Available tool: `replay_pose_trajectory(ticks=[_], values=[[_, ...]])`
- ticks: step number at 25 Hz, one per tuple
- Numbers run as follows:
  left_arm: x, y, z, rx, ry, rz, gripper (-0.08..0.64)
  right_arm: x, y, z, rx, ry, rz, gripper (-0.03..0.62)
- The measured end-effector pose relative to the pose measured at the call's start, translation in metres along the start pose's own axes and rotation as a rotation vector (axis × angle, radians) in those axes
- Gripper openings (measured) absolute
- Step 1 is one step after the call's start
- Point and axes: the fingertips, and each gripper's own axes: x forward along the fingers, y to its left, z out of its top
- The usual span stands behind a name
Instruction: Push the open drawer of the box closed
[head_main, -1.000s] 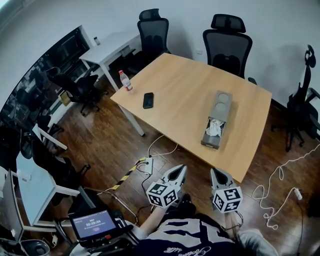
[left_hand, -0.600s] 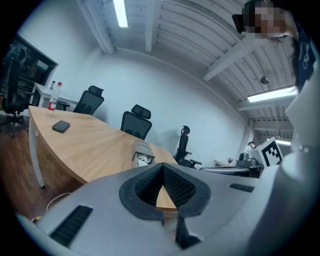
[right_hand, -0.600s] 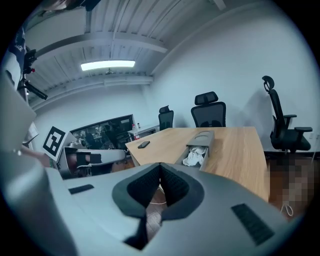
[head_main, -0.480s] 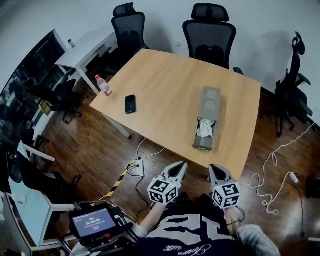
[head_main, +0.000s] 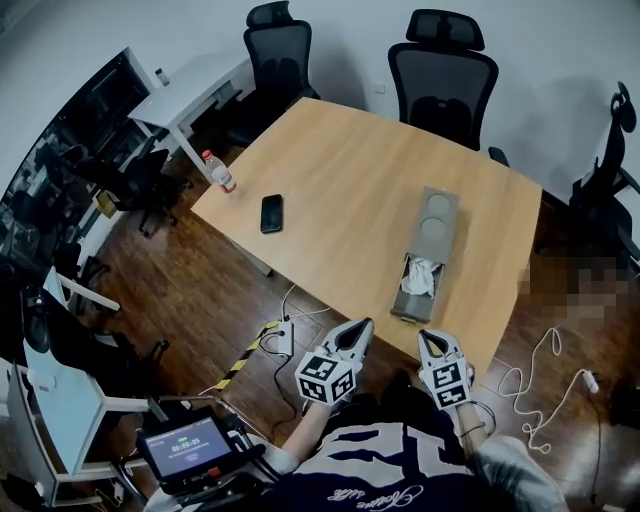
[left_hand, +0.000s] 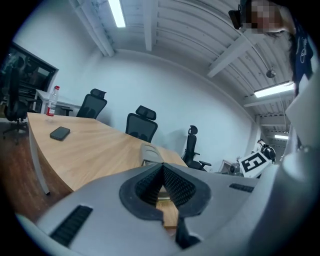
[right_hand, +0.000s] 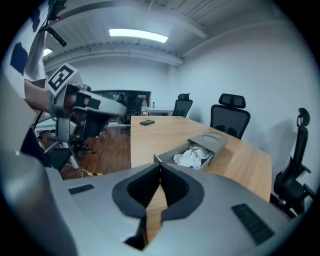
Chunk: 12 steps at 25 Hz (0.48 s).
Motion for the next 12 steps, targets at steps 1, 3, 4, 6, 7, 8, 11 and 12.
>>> replay_pose_trajectory(ticks=[1,3,4,6,7,8,11,12], values=[[0.004,0.004,0.003,-0.006,-0.009,0.014,-0.002,0.007,0.000,-0.006,-0.012,0.025,0.025,-0.002],[0.012,0.009,0.007,-0.015,-0.019,0.039,-0.002,0.020,-0.001,-0.018,-0.039,0.070,0.070,-0.002],[0.016,0.011,0.008,-0.018,-0.019,0.047,-0.002,0.026,-0.002,-0.024,-0.060,0.090,0.088,-0.002],[0.024,0.011,0.008,-0.019,-0.015,0.061,-0.002,0.034,-0.005,-0.034,-0.106,0.128,0.112,-0.002],[0.028,0.011,0.007,-0.020,-0.013,0.067,-0.002,0.038,-0.007,-0.037,-0.123,0.143,0.119,-0.002],[0.031,0.012,0.008,-0.023,-0.013,0.074,-0.002,0.041,-0.010,-0.040,-0.134,0.155,0.123,-0.002],[0.034,0.018,0.009,-0.030,-0.014,0.106,-0.002,0.050,-0.016,-0.044,-0.160,0.176,0.135,-0.002],[0.034,0.020,0.010,-0.031,-0.015,0.120,-0.002,0.052,-0.016,-0.044,-0.167,0.175,0.145,-0.002]])
